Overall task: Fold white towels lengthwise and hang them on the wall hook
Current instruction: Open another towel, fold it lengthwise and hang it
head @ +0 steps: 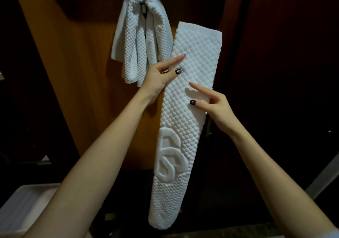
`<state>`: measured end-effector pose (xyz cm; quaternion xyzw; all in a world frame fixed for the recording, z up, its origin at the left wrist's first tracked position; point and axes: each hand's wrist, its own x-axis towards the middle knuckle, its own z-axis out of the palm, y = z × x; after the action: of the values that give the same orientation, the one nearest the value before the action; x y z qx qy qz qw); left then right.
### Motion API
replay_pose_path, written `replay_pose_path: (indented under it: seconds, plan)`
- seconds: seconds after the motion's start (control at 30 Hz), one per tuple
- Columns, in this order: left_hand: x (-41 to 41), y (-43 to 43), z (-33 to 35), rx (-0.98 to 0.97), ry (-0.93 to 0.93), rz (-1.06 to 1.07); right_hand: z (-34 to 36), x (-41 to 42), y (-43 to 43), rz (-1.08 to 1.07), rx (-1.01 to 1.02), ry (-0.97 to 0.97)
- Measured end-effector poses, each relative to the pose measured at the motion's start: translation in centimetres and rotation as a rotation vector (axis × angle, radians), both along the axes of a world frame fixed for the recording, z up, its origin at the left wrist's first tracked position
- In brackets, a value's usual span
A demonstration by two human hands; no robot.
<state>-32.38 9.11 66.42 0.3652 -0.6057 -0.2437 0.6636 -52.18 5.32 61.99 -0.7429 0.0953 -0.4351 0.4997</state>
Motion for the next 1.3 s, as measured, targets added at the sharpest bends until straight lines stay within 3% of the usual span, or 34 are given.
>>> replay_pose_path:
  seconds: [0.23,0.37,0.57,0.97,1.13,1.3]
  plan:
    - [0.2,-0.5,-2.2,0.022,0.038,-0.011,0.8,1.5,-0.4,-0.232,-0.140,-0.027]
    - [-0.3,0.1,-6.4,0.117,0.180,0.010,1.0,0.9,-1.1,-0.263,-0.113,-0.023]
    - [-2.3,1.9,-11.9,0.121,0.064,0.024,1.2,-0.9,-2.8,-0.291,0.047,-0.094]
    - [-2.9,1.6,-18.8,0.169,-0.154,0.002,0.8,-0.9,-4.6,-0.383,0.162,-0.114]
    - [-2.2,2.2,-22.2,0.348,-0.040,-0.020,1.7,-0.6,-5.6,-0.400,0.201,-0.167]
    - [-0.9,2.1,-22.3,0.382,-0.109,0.028,2.2,0.0,-6.1,-0.383,0.188,-0.183]
